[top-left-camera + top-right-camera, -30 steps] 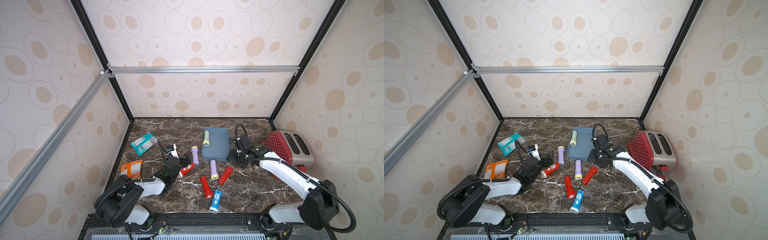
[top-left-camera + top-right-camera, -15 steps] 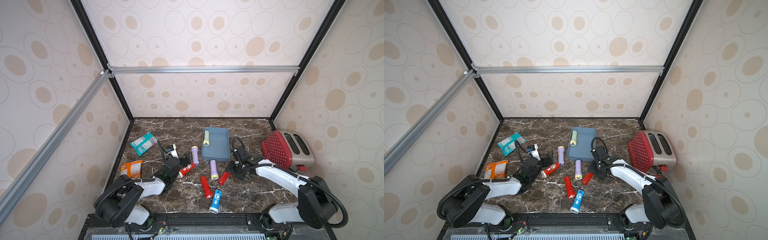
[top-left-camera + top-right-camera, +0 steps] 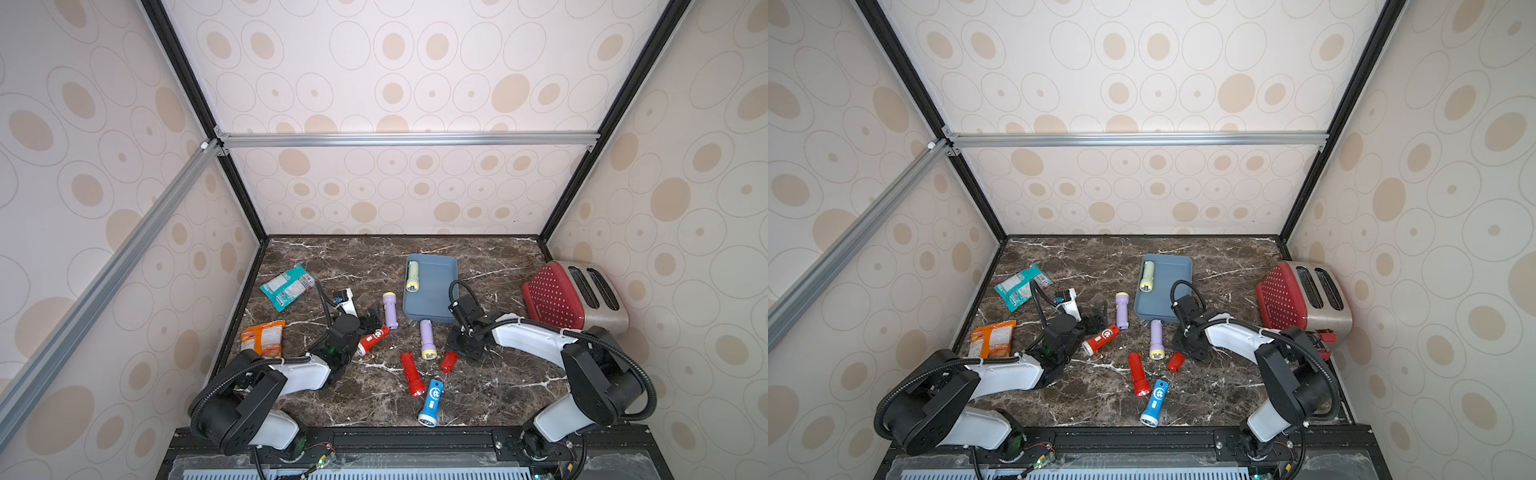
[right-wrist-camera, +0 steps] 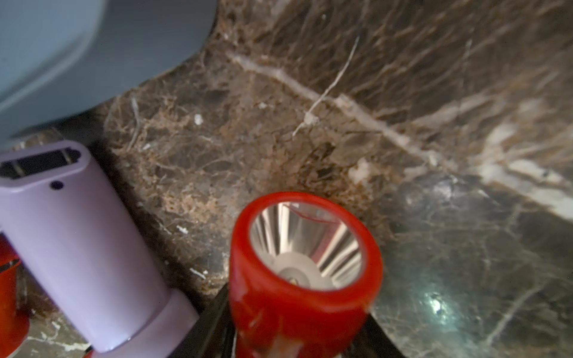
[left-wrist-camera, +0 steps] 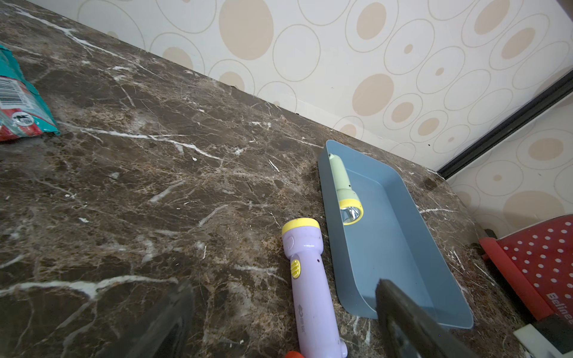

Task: Put the flashlights into the storage boxes
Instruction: Pick up the flashlight from the center of the board, then place the flashlight at the storage box.

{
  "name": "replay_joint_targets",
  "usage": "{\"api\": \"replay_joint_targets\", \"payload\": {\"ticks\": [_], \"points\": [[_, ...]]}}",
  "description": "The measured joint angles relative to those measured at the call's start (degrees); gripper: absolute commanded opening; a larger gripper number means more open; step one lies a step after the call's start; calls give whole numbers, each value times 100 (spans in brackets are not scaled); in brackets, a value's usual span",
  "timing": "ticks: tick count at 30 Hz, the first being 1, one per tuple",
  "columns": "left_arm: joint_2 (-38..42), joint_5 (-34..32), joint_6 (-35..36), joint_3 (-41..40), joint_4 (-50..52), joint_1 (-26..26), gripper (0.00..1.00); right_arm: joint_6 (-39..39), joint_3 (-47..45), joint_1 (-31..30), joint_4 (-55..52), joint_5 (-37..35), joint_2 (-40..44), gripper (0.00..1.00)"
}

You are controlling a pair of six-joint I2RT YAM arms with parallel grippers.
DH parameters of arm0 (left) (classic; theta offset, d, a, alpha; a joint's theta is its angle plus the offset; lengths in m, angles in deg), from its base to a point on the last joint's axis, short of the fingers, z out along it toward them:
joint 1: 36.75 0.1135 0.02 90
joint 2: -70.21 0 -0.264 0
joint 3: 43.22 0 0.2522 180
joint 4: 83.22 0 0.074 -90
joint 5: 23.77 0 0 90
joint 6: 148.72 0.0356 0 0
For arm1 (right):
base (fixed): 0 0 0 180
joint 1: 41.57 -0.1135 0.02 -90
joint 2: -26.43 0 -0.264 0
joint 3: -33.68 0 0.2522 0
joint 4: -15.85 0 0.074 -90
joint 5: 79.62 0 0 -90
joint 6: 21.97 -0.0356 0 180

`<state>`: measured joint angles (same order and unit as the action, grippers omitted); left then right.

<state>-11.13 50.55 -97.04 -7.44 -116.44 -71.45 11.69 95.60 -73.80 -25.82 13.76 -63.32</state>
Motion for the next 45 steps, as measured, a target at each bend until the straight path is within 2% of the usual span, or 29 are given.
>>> {"api": "replay_joint_targets", "payload": {"ticks": [15, 21, 29, 36, 45], "points": [[-203, 13, -11, 96, 181, 11, 92, -87, 70, -186, -127, -461, -48, 23], [-203, 13, -44, 120, 208, 15, 92, 90, 157, -190, -516, -890, 282, 22], [-203, 44, -111, 151, 216, 20, 92, 520, 885, -190, -977, -1768, 595, 23], [-203, 109, -149, 181, 251, 20, 92, 826, 2542, -190, -1327, -2076, -286, 23], [-343, 151, -225, 208, 282, 20, 92, 1003, 3628, -188, -1414, -1971, -1440, 23]]}}
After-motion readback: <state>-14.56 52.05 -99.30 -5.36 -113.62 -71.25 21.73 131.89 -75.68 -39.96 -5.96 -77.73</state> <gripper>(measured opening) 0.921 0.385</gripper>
